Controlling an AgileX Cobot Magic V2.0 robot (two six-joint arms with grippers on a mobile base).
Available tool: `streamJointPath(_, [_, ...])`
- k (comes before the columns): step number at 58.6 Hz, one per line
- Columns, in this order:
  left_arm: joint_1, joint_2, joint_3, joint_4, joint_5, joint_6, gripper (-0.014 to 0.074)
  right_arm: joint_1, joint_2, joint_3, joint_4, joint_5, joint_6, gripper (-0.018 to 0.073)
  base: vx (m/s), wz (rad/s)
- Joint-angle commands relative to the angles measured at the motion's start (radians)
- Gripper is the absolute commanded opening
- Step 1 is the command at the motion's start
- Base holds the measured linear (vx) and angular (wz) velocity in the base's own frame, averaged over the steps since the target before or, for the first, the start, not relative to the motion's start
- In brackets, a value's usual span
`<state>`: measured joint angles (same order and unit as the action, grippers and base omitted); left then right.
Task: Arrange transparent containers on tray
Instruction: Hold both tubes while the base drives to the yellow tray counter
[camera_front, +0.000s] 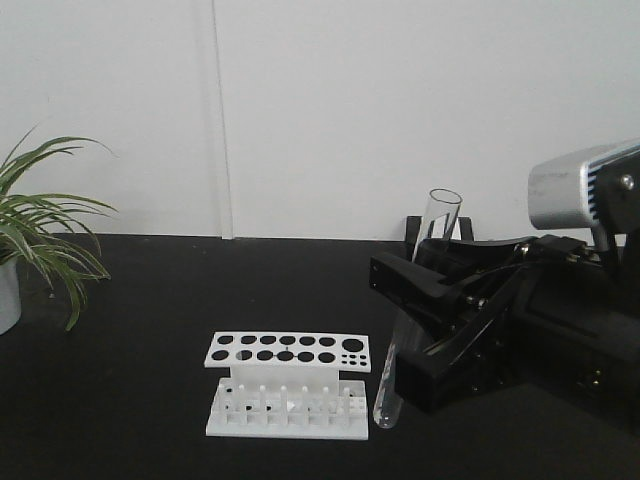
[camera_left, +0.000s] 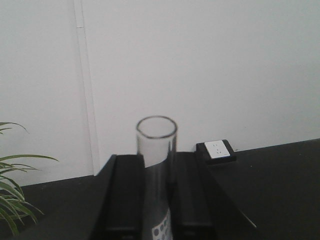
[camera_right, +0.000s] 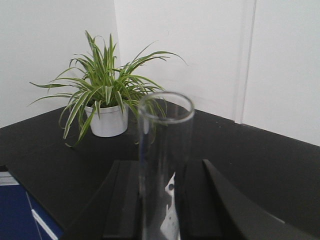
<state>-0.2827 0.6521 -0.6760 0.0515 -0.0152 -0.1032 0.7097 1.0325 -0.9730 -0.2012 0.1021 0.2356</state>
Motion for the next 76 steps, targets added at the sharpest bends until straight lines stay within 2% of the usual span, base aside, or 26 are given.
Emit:
streamJointPath(1, [-0.006, 0.001, -0.039, -0.008, -0.082, -0.005, 0.0083, -0.001, -0.012, -0.034, -0.003, -0.083, -0.004, -0.0011, -0.24, -0.03])
streamJointPath(76, [-0.006, 0.001, -0.039, -0.008, -0.082, -0.005, 0.0083, -0.001, -0.012, -0.034, -0.003, -0.083, -0.004, -0.0011, -0.22, 0.03])
